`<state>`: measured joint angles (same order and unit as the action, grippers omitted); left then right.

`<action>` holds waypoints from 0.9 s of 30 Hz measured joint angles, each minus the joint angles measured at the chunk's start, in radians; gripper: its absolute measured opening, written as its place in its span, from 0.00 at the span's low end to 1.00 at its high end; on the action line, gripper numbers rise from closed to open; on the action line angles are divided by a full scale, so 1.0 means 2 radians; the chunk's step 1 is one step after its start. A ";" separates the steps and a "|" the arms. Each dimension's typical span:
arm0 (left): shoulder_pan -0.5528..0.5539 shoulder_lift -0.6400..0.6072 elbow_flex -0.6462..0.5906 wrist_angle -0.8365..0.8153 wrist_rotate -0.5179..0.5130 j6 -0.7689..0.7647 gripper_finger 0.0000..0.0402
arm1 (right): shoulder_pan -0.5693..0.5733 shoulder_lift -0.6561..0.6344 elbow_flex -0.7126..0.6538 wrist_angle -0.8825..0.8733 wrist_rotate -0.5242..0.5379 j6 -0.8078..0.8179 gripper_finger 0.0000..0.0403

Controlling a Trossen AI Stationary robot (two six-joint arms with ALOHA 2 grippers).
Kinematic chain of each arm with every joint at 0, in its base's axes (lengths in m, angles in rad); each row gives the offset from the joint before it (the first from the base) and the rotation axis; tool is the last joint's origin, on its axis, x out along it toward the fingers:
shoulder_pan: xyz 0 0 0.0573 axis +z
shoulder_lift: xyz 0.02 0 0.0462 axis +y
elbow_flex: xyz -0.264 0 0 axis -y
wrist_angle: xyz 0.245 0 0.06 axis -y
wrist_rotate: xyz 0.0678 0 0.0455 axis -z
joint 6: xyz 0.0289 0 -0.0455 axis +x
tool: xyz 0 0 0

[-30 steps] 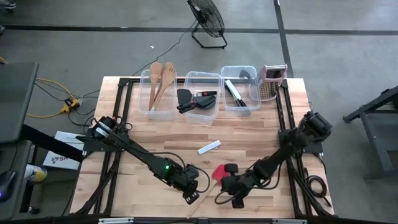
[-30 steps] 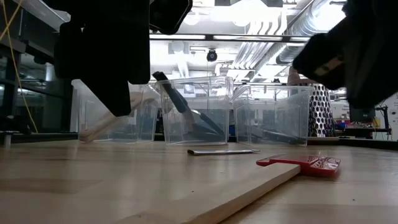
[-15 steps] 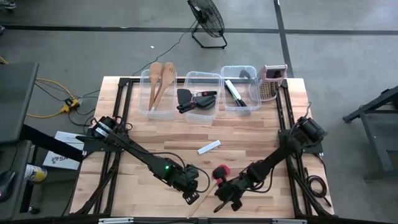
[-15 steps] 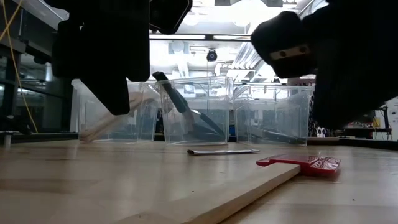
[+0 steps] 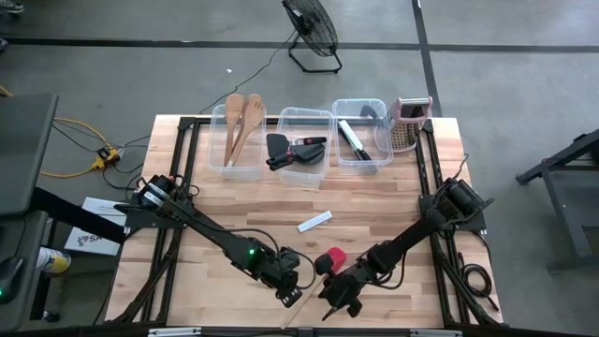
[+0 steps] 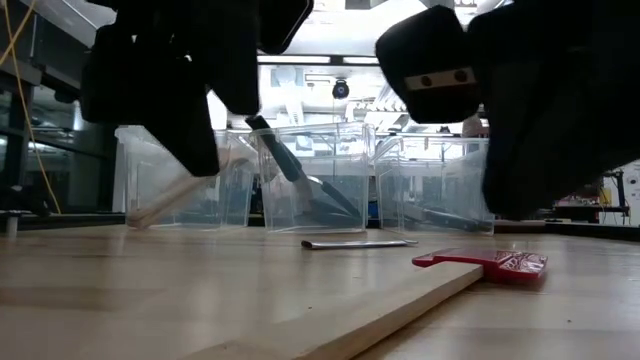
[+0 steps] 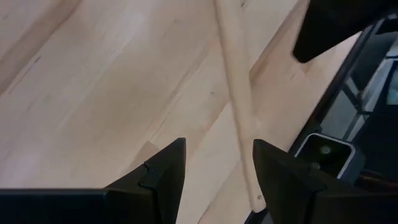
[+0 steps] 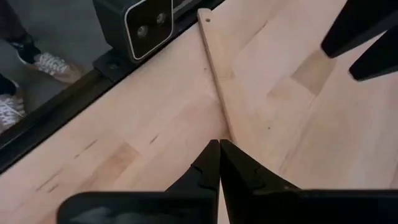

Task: Pick & Place Kitchen Items
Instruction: Put the red spatula into the transparent middle bin

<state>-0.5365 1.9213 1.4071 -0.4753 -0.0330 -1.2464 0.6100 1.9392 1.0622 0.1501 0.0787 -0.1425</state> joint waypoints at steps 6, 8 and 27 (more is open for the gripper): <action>0.000 0.000 0.000 0.006 -0.001 -0.009 0.46 | -0.011 0.008 -0.001 -0.001 -0.015 -0.029 0.00; 0.000 0.000 0.000 0.008 -0.001 -0.010 0.46 | -0.011 0.012 0.000 0.008 -0.020 -0.036 0.00; 0.000 0.000 0.000 0.012 -0.012 -0.065 0.46 | -0.033 0.033 0.000 0.032 -0.052 -0.088 0.00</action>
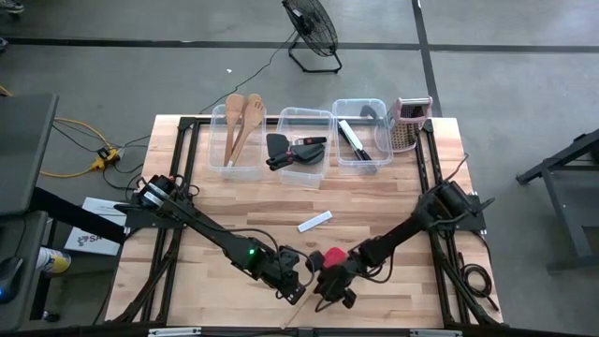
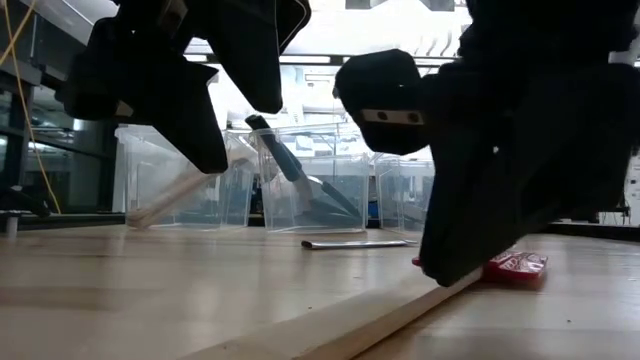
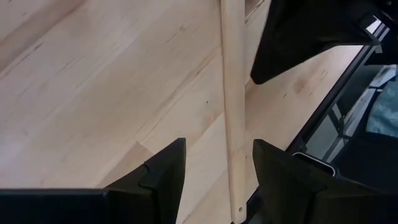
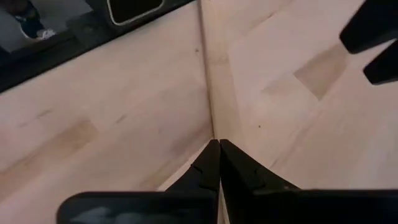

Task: Pick & Place Kitchen Items
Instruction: Put the red spatula into the transparent middle bin

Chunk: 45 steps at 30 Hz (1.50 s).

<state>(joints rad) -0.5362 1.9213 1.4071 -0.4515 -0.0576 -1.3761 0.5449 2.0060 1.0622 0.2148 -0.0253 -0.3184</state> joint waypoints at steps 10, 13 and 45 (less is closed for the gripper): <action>0.000 0.000 0.000 0.003 0.000 -0.025 0.46 | 0.001 0.000 0.000 0.000 -0.040 -0.031 0.00; 0.000 0.000 0.000 0.004 -0.001 -0.033 0.46 | 0.003 0.001 0.000 0.000 -0.043 -0.040 0.00; 0.006 0.000 0.000 0.019 -0.014 -0.060 0.46 | -0.105 0.023 0.001 -0.027 0.011 0.040 0.00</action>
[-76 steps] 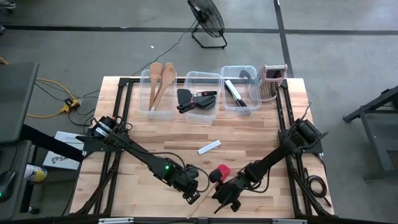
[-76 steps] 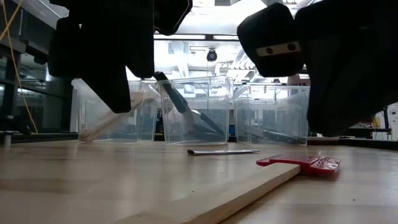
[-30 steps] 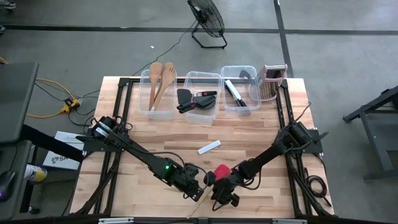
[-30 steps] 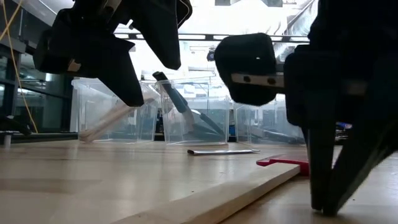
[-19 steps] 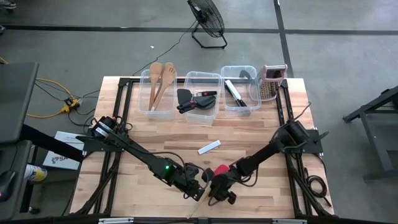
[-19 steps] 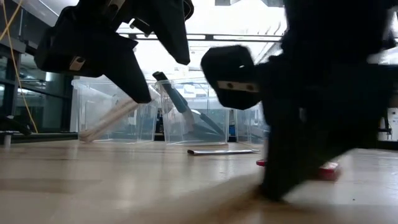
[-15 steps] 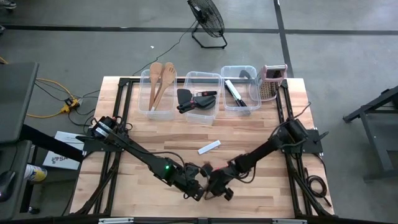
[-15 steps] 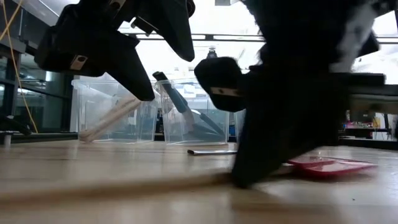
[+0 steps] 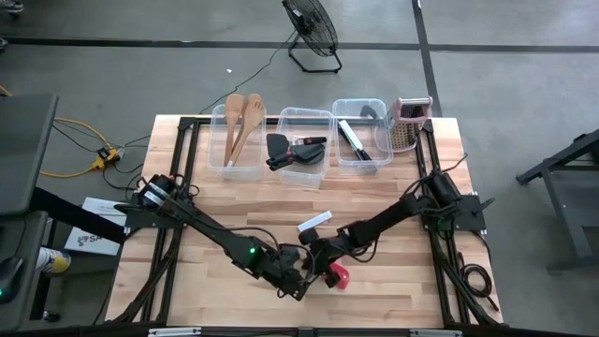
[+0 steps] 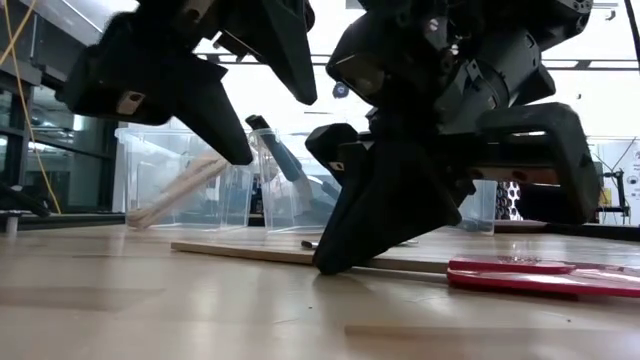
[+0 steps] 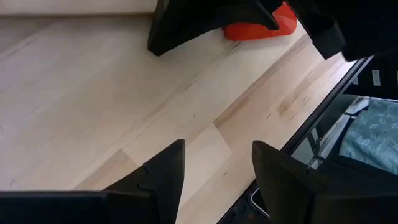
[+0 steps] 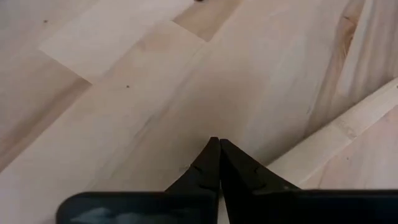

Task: Pick & Place Kitchen Items
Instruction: Put the red spatula into the transparent middle bin

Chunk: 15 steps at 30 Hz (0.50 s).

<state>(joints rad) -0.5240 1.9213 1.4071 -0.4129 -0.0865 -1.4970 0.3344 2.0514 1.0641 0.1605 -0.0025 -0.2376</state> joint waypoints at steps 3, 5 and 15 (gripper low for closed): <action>0.009 -0.004 0.000 -0.005 0.001 0.015 0.46 | -0.002 0.000 0.000 -0.009 0.001 0.003 0.00; 0.018 -0.007 0.000 -0.009 0.002 0.028 0.46 | -0.001 -0.002 0.000 -0.010 0.001 0.004 0.00; 0.046 -0.050 0.000 -0.070 0.023 0.125 0.46 | 0.007 -0.058 -0.003 -0.108 0.031 0.029 0.00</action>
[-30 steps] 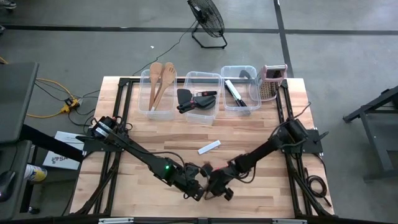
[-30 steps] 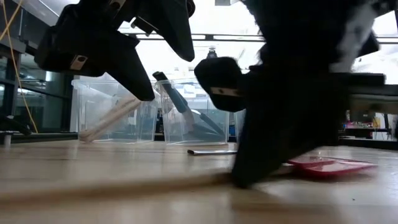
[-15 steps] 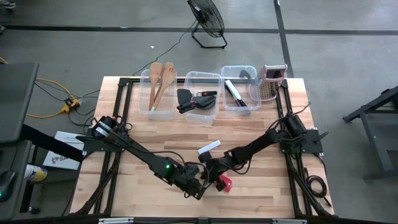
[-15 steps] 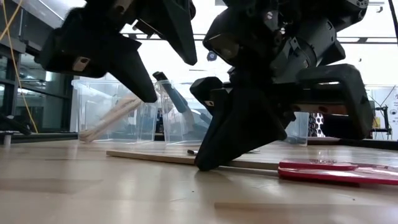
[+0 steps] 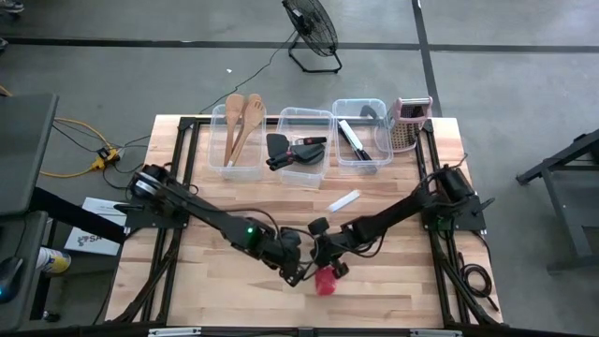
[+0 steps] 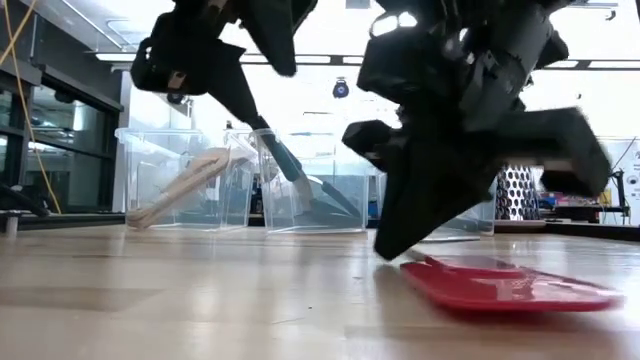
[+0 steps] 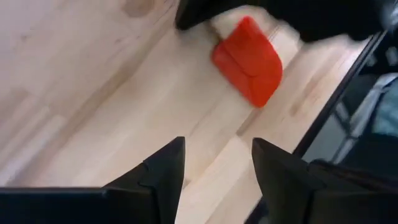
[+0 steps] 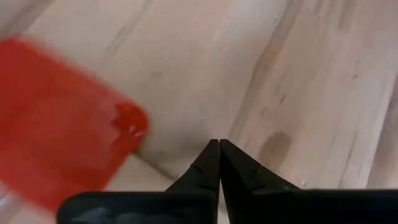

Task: Pick & Place Kitchen Items
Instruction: Put the red spatula into the transparent middle bin

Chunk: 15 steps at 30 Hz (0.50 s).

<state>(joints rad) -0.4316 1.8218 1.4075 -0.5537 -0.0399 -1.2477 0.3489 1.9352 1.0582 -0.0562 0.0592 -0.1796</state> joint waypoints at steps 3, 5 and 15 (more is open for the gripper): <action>0.005 -0.011 0.000 -0.012 -0.002 0.039 0.46 | 0.004 -0.025 0.000 -0.040 -0.003 0.002 0.00; 0.011 -0.014 0.000 -0.018 -0.002 0.055 0.46 | 0.006 -0.042 0.001 -0.043 -0.016 0.009 0.00; 0.041 -0.017 0.000 -0.021 0.012 0.073 0.46 | 0.022 -0.150 0.002 -0.134 -0.024 0.042 0.00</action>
<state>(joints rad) -0.3497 1.7874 1.4071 -0.5965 -0.0160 -1.1022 0.3920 1.6356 1.0618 -0.3252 0.0120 -0.0964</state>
